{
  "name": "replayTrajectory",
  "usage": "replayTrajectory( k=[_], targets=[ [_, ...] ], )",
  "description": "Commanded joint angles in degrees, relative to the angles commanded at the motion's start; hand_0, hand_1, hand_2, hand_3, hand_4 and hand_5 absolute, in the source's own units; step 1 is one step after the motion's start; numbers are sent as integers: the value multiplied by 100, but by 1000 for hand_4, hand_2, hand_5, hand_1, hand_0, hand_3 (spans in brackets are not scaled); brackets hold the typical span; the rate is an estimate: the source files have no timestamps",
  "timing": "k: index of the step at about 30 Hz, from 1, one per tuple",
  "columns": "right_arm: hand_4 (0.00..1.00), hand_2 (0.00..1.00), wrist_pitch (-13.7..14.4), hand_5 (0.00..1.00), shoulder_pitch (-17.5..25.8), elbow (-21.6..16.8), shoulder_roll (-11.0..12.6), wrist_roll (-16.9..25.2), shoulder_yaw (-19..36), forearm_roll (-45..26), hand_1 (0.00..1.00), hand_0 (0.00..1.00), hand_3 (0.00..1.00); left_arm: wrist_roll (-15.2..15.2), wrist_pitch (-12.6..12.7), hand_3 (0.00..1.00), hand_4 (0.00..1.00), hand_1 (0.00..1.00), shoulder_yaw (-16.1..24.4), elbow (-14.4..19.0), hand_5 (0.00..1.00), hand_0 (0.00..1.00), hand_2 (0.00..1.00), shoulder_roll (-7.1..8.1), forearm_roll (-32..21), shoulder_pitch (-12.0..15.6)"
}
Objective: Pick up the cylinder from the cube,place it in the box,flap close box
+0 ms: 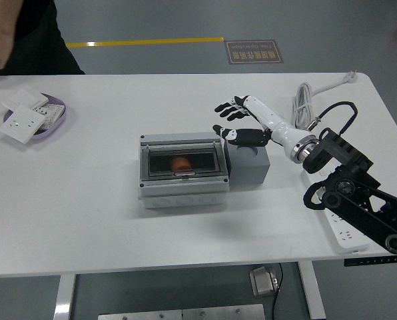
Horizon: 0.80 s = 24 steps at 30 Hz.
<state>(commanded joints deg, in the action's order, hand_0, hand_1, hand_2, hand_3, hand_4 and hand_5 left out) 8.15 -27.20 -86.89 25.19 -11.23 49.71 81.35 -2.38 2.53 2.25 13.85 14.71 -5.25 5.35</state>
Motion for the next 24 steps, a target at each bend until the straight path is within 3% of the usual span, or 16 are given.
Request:
replayTrajectory(
  k=[9,10,15,16,20,21,24],
  targets=[
    [672,692,522,406,887,360,-365,750,1427,864,679,752,686,-5,1,601,717,615,123,-17,236,567,578,-7,-7,7],
    [692,686,562,365,925,448,-418,864,1554,773,688,771,687,-5,0,601,717,615,130,-15,236,567,578,-8,-1,2],
    [692,686,578,365,1010,851,-589,1384,2020,117,688,771,687,-8,-3,601,717,615,138,-14,236,567,578,-19,27,5],
    [748,665,554,247,1025,932,-603,1476,2096,-31,686,728,689,-8,-3,601,717,615,141,-14,236,567,578,-22,38,8],
    [748,665,379,247,1118,1237,-613,1829,2424,-746,686,728,689,-8,-4,601,717,615,180,-12,236,567,578,-39,102,42],
    [762,627,332,216,1150,1297,-607,1942,2511,-947,646,668,663,-10,-5,601,718,615,200,-12,237,567,579,-47,123,62],
    [762,627,265,216,1215,1333,-582,2128,2642,-1453,646,668,663,-13,-6,601,718,615,238,-16,237,567,579,-57,153,103]
  ],
)
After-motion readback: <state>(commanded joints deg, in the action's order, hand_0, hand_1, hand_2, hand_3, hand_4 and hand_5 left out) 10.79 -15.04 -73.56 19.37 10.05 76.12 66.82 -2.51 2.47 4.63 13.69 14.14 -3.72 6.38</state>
